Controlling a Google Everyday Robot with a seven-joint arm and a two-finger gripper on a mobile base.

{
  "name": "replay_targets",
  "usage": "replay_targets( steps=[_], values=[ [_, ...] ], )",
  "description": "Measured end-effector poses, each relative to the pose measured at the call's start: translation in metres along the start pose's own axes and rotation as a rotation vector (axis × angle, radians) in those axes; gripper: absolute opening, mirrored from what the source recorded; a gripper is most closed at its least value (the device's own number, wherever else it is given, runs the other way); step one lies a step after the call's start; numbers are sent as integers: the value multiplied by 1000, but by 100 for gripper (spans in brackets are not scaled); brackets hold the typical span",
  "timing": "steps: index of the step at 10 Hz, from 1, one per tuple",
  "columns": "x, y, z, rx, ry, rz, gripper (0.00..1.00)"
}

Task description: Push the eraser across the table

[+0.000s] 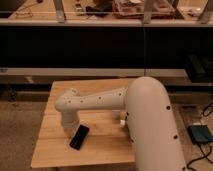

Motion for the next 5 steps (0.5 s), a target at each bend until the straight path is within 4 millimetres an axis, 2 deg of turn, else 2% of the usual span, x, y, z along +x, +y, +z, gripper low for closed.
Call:
replay_targets(
  steps=[5],
  values=[
    [7,33,-6,30,-12,43,31]
  ],
)
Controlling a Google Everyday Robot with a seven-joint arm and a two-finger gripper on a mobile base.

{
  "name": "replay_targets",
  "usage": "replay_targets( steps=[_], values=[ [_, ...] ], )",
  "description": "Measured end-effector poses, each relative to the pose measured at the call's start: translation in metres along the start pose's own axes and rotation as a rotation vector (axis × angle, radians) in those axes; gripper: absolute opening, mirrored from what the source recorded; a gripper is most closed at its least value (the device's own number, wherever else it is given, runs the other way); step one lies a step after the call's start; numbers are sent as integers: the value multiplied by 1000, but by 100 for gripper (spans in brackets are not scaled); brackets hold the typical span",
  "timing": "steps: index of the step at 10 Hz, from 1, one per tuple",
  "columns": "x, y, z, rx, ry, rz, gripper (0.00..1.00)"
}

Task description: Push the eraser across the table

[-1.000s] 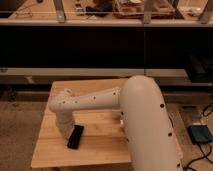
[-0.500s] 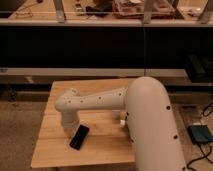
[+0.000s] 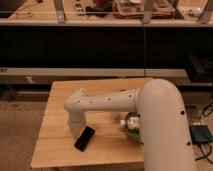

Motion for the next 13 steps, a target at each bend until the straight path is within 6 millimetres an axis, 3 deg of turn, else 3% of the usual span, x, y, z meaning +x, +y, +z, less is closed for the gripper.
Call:
replay_targets(
  steps=[13],
  values=[
    [12,111,-3,-9,2,184,31]
  ],
)
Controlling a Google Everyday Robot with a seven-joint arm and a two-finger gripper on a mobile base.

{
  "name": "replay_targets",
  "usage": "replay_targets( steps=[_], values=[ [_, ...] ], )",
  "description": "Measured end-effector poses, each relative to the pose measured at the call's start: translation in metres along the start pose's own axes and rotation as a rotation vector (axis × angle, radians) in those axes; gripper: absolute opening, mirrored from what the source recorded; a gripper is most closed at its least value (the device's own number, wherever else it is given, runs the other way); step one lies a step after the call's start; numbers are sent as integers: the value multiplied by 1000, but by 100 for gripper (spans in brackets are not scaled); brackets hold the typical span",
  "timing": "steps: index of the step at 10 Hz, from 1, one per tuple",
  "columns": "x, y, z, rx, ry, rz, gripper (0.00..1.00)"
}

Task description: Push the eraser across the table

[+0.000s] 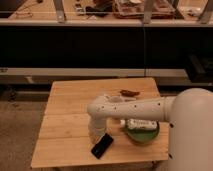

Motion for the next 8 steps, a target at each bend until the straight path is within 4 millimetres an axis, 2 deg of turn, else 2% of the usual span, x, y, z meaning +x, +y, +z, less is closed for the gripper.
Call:
replay_targets(
  steps=[2,5,8],
  values=[
    [-1,23,-5,-1,4,39,31],
    [-1,44,-9,-4,10,74,31],
    [-4,46,-11,5,5,75,28]
  ],
)
